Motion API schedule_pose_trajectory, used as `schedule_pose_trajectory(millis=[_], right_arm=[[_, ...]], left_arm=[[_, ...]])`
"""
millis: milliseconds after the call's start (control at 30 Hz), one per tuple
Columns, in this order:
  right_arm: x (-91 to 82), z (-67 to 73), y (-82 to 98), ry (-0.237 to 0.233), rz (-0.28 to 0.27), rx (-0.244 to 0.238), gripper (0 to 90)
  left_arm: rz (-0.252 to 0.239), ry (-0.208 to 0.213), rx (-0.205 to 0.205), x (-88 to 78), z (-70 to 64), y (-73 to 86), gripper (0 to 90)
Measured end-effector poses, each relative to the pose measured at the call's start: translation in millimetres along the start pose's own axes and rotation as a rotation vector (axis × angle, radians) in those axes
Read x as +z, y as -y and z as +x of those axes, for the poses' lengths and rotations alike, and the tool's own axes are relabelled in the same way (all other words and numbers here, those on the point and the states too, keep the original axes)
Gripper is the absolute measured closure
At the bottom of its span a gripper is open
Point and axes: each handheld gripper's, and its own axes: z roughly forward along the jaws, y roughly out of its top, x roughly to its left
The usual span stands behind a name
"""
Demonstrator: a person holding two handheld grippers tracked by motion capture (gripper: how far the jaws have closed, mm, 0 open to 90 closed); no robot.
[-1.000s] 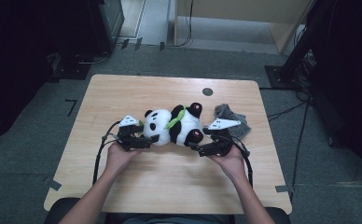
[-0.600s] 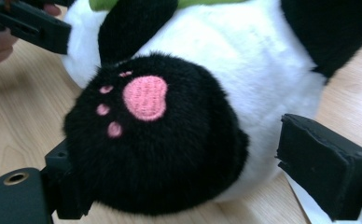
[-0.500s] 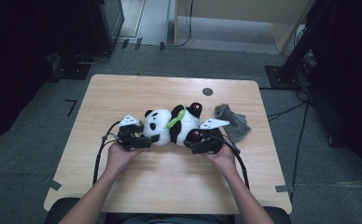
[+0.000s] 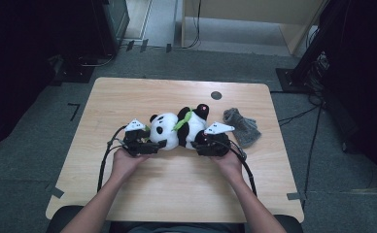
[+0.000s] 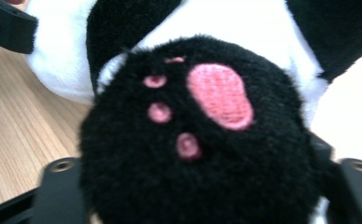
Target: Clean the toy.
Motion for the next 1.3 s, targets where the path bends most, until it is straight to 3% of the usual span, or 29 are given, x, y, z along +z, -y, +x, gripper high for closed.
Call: schedule_pose_trajectory(millis=[133, 267, 467, 600, 800, 967, 1033, 1167, 1300], right_arm=[[-3.1, -1.4, -4.7, -0.002, 0.009, 0.027, 47.3], [-14.1, -7.6, -17.3, -0.049, 0.036, 0.125, 51.8], [-29.8, -16.7, -27.0, -0.078, 0.031, 0.192, 52.8], [-42.6, -23.4, -34.5, -0.105, 0.027, 0.242, 52.6], [-55.2, -27.6, -39.2, -0.145, 0.020, 0.280, 51.8], [-55.4, -25.1, -41.1, -0.190, 0.044, 0.282, 50.9], [-53.6, -24.9, -41.1, -0.236, 0.063, 0.298, 50.2], [-50.8, -20.5, -42.4, -0.249, 0.084, 0.280, 50.3], [-47.9, -10.3, -46.1, -0.250, 0.108, 0.248, 50.4]], left_arm=[[-0.005, 0.002, 0.021, -2.1, -0.5, -2.7, 16.7], [-0.050, 0.038, 0.029, -9.2, 0.9, -6.4, 16.7], [-0.072, 0.088, 0.067, -21.8, 3.5, -8.5, 16.7], [-0.074, 0.094, 0.107, -27.3, 5.0, -5.7, 16.7], [-0.102, 0.124, 0.156, -24.2, -2.8, -4.5, 16.7], [-0.118, 0.148, 0.158, -22.4, -3.9, -4.2, 13.9], [-0.130, 0.156, 0.156, -21.9, -4.6, -4.3, 11.3], [-0.125, 0.132, 0.163, -16.0, -10.4, -4.2, 4.9], [-0.099, 0.079, 0.164, -8.8, -13.3, -3.5, 2.7]])
